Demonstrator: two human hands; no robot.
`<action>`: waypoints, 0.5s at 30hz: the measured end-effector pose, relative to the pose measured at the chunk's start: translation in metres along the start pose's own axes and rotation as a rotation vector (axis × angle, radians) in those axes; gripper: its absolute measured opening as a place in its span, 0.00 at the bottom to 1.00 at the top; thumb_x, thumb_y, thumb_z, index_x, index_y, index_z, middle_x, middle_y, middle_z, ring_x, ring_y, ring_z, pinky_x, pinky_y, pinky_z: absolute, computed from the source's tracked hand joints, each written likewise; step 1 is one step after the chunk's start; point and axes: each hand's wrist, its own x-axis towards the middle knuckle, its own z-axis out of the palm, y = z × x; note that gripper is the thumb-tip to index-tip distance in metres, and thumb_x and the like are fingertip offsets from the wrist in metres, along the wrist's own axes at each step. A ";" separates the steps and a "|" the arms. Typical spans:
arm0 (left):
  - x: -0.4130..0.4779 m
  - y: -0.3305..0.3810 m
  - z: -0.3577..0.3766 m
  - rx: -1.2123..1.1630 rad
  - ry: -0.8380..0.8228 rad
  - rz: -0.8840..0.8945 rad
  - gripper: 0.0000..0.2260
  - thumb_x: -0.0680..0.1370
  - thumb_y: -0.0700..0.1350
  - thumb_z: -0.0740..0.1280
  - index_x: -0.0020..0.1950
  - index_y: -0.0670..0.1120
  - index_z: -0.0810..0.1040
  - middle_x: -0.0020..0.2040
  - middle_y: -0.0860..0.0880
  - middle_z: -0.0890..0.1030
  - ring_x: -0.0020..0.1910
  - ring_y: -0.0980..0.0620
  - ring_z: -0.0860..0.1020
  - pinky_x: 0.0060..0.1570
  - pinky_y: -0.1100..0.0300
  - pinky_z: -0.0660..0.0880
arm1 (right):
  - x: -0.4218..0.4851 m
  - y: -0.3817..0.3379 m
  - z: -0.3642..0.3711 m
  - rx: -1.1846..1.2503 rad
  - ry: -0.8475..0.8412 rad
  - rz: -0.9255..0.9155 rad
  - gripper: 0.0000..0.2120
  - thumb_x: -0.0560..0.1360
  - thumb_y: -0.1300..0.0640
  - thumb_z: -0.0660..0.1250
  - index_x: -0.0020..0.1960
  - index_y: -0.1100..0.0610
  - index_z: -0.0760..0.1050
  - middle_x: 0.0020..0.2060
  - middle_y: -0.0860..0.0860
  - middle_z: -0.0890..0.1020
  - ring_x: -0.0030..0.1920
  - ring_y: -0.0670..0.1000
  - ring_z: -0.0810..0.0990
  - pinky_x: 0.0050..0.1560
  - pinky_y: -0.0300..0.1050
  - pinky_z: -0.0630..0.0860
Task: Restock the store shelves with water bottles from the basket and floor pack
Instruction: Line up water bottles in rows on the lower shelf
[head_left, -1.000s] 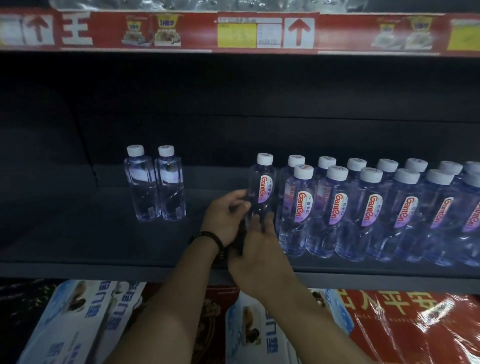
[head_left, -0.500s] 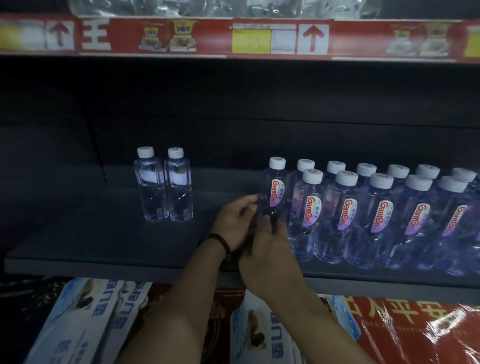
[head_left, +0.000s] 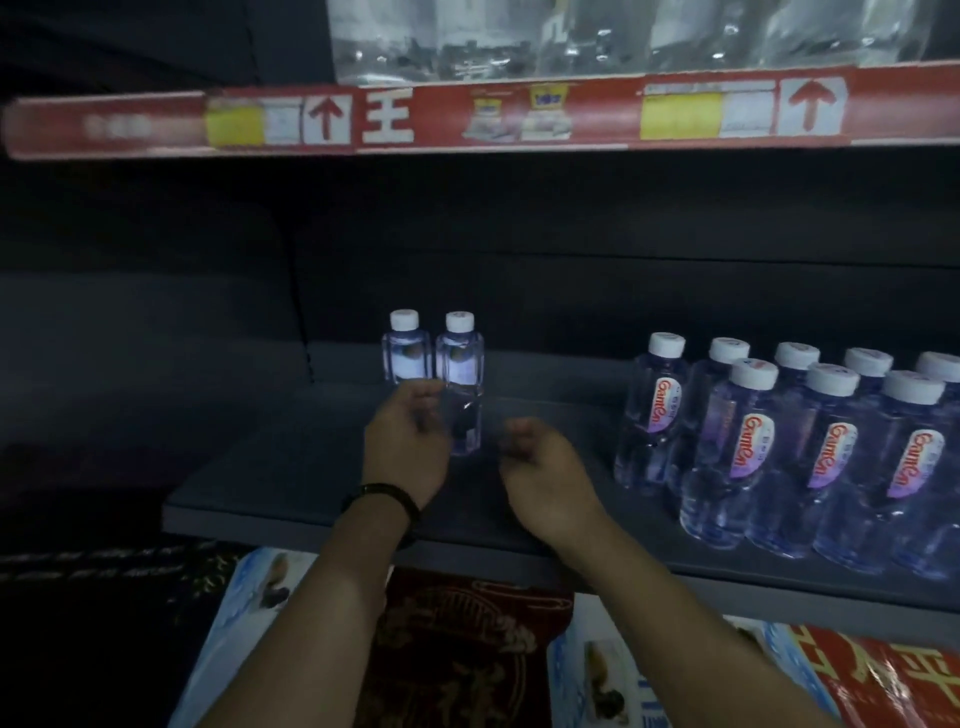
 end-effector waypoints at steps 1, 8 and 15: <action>0.003 -0.004 -0.003 -0.024 -0.013 -0.031 0.16 0.82 0.33 0.63 0.59 0.54 0.78 0.56 0.52 0.82 0.58 0.52 0.81 0.61 0.57 0.78 | 0.012 -0.003 0.007 0.014 -0.007 -0.001 0.15 0.77 0.59 0.64 0.61 0.48 0.79 0.55 0.46 0.86 0.56 0.48 0.85 0.60 0.52 0.83; 0.007 -0.013 0.011 -0.094 -0.227 -0.126 0.27 0.83 0.33 0.60 0.77 0.57 0.67 0.72 0.55 0.75 0.69 0.54 0.76 0.68 0.56 0.75 | 0.053 -0.021 0.030 0.180 -0.093 0.034 0.20 0.72 0.65 0.65 0.61 0.53 0.82 0.52 0.52 0.88 0.56 0.56 0.87 0.58 0.55 0.85; 0.003 -0.009 0.012 0.077 -0.251 -0.087 0.27 0.82 0.36 0.60 0.81 0.52 0.65 0.73 0.51 0.67 0.72 0.51 0.70 0.76 0.50 0.68 | 0.030 -0.020 0.012 0.231 -0.097 0.014 0.14 0.75 0.67 0.68 0.58 0.57 0.83 0.51 0.57 0.88 0.54 0.56 0.87 0.57 0.54 0.83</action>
